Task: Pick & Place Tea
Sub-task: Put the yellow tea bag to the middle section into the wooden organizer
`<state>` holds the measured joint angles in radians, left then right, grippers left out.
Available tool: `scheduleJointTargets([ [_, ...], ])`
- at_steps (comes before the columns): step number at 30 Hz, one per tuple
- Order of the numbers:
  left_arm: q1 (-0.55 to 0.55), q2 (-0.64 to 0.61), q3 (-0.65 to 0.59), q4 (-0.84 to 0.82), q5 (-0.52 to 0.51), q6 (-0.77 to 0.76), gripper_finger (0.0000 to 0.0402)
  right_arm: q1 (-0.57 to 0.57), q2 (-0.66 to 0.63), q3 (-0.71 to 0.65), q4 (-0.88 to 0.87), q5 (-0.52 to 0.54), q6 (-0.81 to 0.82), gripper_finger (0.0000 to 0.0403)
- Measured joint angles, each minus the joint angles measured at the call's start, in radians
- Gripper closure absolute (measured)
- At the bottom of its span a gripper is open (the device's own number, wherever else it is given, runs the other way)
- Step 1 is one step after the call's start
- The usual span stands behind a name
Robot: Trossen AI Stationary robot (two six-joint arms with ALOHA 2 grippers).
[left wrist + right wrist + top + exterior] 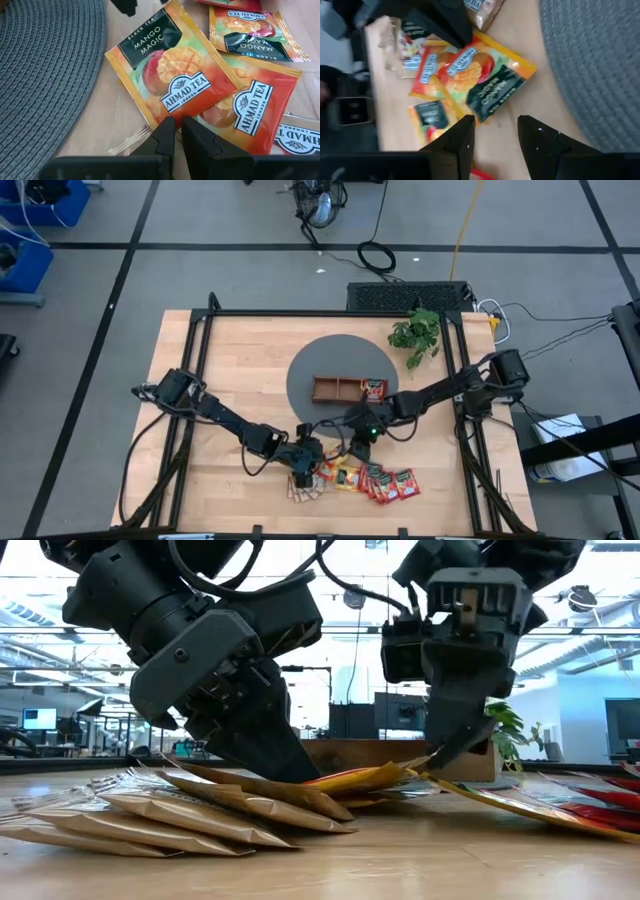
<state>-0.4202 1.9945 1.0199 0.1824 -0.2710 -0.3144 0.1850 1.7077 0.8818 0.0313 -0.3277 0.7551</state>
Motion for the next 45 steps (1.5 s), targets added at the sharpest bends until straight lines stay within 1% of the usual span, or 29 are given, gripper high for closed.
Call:
scheduleJointTargets([
  [6, 0.000, 0.000, 0.000, 0.003, -0.001, 0.003, 0.0366, -0.045, 0.000, 0.001, 0.005, -0.127, 0.070, 0.0265],
  [8, 0.000, 0.000, 0.000, 0.002, -0.007, 0.004, 0.0366, -0.051, 0.000, 0.001, 0.002, -0.146, 0.094, 0.0265],
  [14, 0.000, 0.000, 0.000, 0.004, -0.011, 0.017, 0.0366, -0.047, 0.033, 0.003, -0.022, -0.145, 0.158, 0.0266],
  [18, -0.001, 0.000, 0.000, 0.012, -0.012, 0.018, 0.0366, -0.061, 0.066, 0.002, -0.018, -0.114, 0.134, 0.0266],
  [24, 0.000, 0.000, 0.000, 0.025, -0.012, 0.032, 0.0366, -0.103, 0.068, 0.002, 0.100, -0.061, 0.108, 0.0266],
  [29, 0.000, 0.000, 0.000, 0.028, -0.013, 0.050, 0.0366, -0.118, 0.074, 0.002, 0.108, -0.071, 0.110, 0.0266],
  [35, 0.002, 0.000, 0.000, 0.027, -0.020, 0.050, 0.0366, -0.120, 0.089, 0.002, 0.097, -0.078, 0.074, 0.0266],
  [40, 0.010, 0.000, 0.000, 0.031, -0.022, 0.046, 0.0367, -0.097, 0.117, 0.002, 0.110, -0.096, 0.070, 0.0266],
  [45, 0.021, 0.042, 0.002, 0.084, -0.021, 0.043, 0.0367, -0.089, 0.122, 0.003, 0.116, -0.094, 0.069, 0.0267],
])
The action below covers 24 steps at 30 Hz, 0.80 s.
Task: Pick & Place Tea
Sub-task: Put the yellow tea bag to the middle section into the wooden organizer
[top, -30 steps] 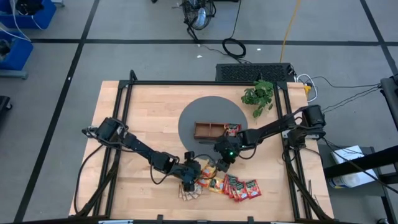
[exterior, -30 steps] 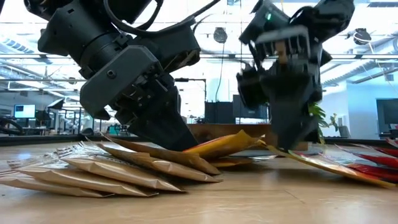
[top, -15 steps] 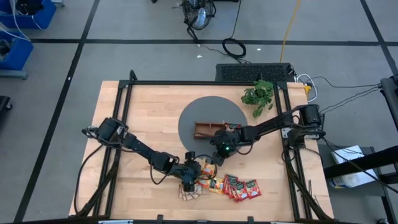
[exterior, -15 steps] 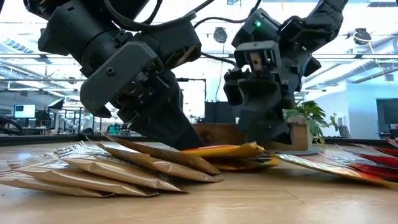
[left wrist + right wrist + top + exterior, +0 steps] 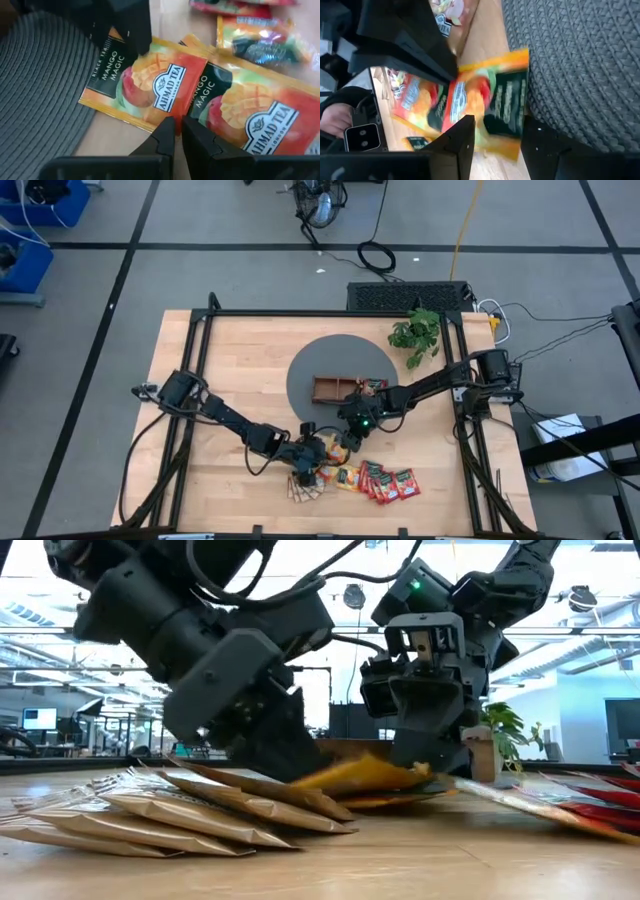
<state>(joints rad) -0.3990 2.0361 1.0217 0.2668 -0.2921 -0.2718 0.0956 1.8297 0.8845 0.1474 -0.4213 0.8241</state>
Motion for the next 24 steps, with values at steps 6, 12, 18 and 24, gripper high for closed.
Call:
scheduleJointTargets([
  [6, 0.016, 0.021, 0.001, 0.017, 0.012, -0.003, 0.0366, 0.003, 0.000, 0.000, -0.009, -0.006, -0.039, 0.0304],
  [12, 0.015, 0.021, 0.001, 0.012, 0.011, 0.000, 0.0366, 0.005, 0.002, -0.001, -0.001, 0.003, -0.109, 0.0391],
  [18, 0.012, 0.015, 0.000, 0.005, 0.012, 0.017, 0.0366, 0.008, -0.005, -0.002, 0.001, 0.002, -0.153, 0.0396],
  [24, -0.022, -0.044, -0.004, -0.049, -0.002, 0.072, 0.0366, 0.025, -0.076, -0.002, 0.000, 0.004, -0.232, 0.0400],
])
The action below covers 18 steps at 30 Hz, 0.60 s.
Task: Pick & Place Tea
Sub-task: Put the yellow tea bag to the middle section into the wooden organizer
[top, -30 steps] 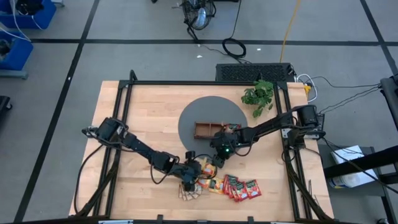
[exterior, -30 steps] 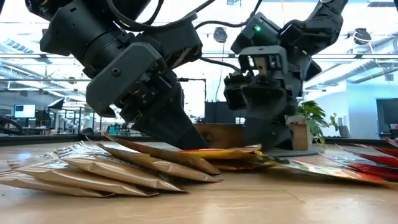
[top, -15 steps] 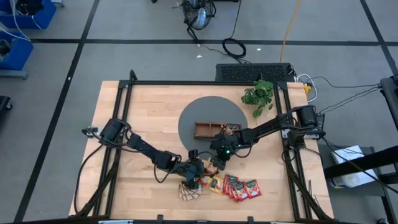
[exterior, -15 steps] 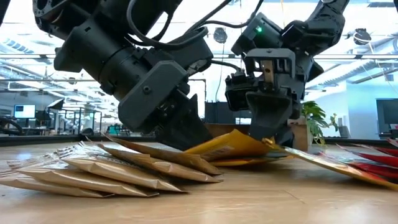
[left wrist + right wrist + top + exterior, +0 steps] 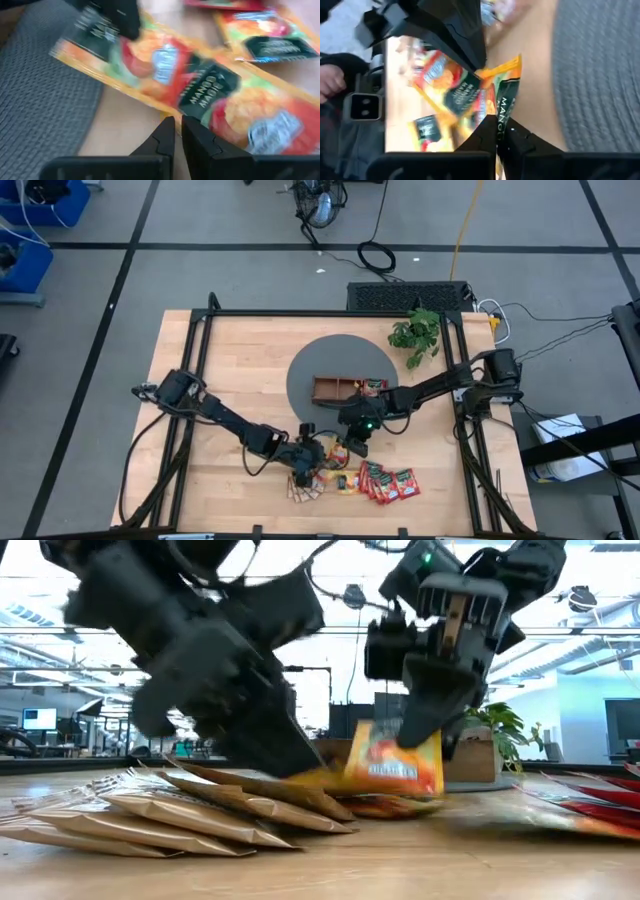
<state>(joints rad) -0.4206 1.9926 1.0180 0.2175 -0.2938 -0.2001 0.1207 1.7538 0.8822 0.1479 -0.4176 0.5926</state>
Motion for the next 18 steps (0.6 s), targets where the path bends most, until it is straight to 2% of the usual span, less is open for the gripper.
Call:
scheduleJointTargets([
  [8, -0.060, -0.053, 0.001, -0.017, -0.096, 0.066, 0.0366, 0.010, -0.140, 0.000, -0.045, 0.036, -0.084, 0.0402],
  [11, -0.070, -0.058, 0.001, -0.015, -0.105, 0.085, 0.0366, -0.007, -0.211, 0.031, -0.175, 0.083, -0.139, 0.0402],
  [14, -0.074, -0.058, 0.001, -0.033, -0.105, 0.087, 0.0366, -0.033, -0.268, 0.108, -0.376, 0.194, -0.231, 0.0402],
  [18, -0.072, -0.058, 0.001, -0.030, -0.108, 0.087, 0.0366, -0.063, -0.292, 0.258, -0.663, 0.462, -0.407, 0.0402],
])
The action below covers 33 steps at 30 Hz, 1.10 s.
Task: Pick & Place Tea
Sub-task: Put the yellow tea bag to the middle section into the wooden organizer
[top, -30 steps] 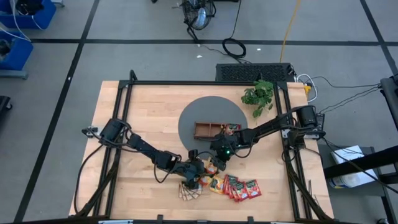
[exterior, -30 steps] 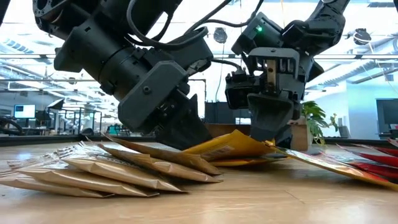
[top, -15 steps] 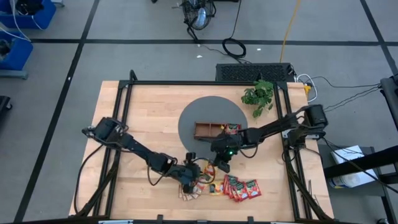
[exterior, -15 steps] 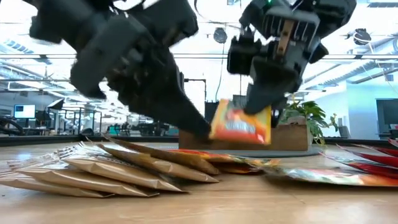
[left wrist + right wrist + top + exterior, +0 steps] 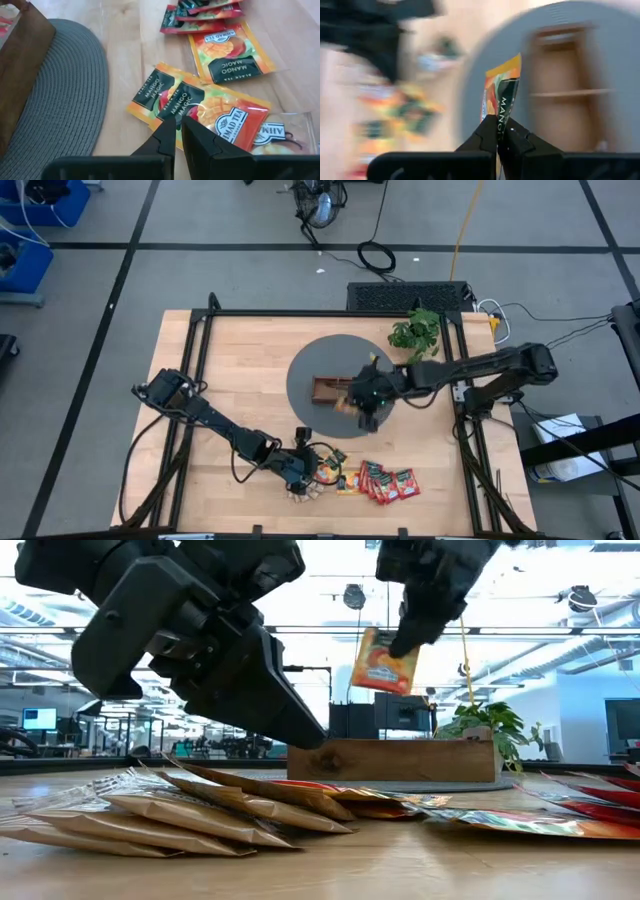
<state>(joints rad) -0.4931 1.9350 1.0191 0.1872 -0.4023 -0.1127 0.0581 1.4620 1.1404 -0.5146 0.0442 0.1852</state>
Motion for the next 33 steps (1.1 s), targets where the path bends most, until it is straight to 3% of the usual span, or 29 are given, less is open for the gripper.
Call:
scheduleJointTargets([
  [2, 0.002, 0.000, 0.000, -0.001, 0.000, 0.000, 0.0366, -0.026, 0.006, 0.051, -0.097, 0.097, -0.088, 0.0402],
  [5, 0.002, 0.000, 0.000, -0.004, 0.000, -0.004, 0.0366, -0.078, 0.010, 0.073, -0.115, 0.127, -0.193, 0.0403],
  [14, 0.003, 0.000, 0.000, -0.029, 0.000, -0.022, 0.0366, -0.199, 0.027, -0.011, -0.050, 0.035, -0.265, 0.0403],
  [30, 0.003, 0.000, 0.002, -0.054, 0.000, -0.054, 0.0366, -0.205, 0.153, -0.044, 0.030, 0.028, -0.489, 0.0403],
  [33, 0.003, 0.000, 0.002, -0.058, 0.000, -0.056, 0.0366, -0.214, 0.184, -0.044, 0.034, -0.019, -0.490, 0.0403],
])
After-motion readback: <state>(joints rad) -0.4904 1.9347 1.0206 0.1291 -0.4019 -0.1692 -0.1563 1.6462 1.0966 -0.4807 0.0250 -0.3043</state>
